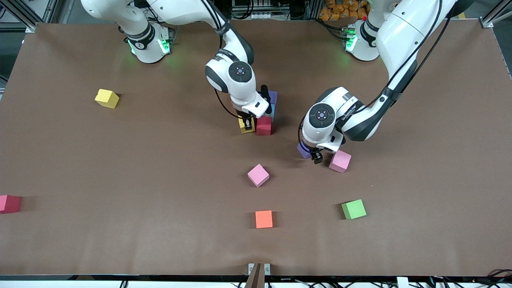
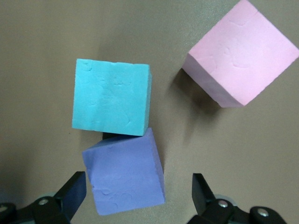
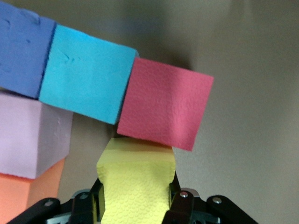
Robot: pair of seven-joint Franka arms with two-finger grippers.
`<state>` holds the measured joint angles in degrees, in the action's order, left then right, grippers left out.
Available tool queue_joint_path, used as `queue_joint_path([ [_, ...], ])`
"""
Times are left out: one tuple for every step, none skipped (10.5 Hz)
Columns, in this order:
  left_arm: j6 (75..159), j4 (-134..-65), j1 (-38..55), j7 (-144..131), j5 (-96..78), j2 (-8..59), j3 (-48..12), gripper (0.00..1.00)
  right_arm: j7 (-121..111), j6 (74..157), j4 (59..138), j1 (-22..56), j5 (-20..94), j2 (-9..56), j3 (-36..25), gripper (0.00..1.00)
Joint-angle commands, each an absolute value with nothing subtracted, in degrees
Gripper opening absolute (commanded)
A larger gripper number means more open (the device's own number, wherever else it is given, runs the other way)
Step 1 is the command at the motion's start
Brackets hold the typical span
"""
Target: Form number 2 with 11 blocks
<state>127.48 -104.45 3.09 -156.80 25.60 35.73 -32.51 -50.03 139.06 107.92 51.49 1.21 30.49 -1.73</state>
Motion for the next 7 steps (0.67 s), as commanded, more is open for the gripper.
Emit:
queue_joint_path([
  [127.6, -105.0, 4.0, -162.5, 25.1, 35.8, -32.5, 1.0, -49.0, 138.9, 106.0, 52.0, 2.5, 31.7, -2.0, 0.0],
  [127.6, -105.0, 4.0, -162.5, 25.2, 35.9, -32.5, 1.0, -49.0, 138.9, 106.0, 52.1, 2.5, 31.8, -2.0, 0.0],
  [127.6, -104.9, 4.1, -162.5, 25.2, 35.9, -32.5, 1.0, -49.0, 138.9, 106.0, 52.1, 2.5, 31.8, -2.1, 0.0],
  [127.6, -104.9, 4.1, -162.5, 25.2, 35.9, -32.5, 1.0, -49.0, 138.9, 106.0, 52.1, 2.6, 31.9, -2.1, 0.0],
  [127.6, -104.9, 4.3, -162.5, 25.2, 35.9, -32.5, 1.0, -49.0, 138.8, 106.0, 52.1, 2.6, 31.9, -2.1, 0.0],
  [127.6, -104.9, 4.3, -162.5, 25.2, 35.9, -32.5, 1.0, -49.0, 138.8, 106.1, 52.1, 2.8, 32.0, -2.2, 0.0],
  [127.6, -104.8, 4.3, -162.4, 25.2, 35.9, -32.5, 1.0, -49.0, 138.8, 106.1, 52.1, 2.8, 32.3, -2.3, 0.0],
])
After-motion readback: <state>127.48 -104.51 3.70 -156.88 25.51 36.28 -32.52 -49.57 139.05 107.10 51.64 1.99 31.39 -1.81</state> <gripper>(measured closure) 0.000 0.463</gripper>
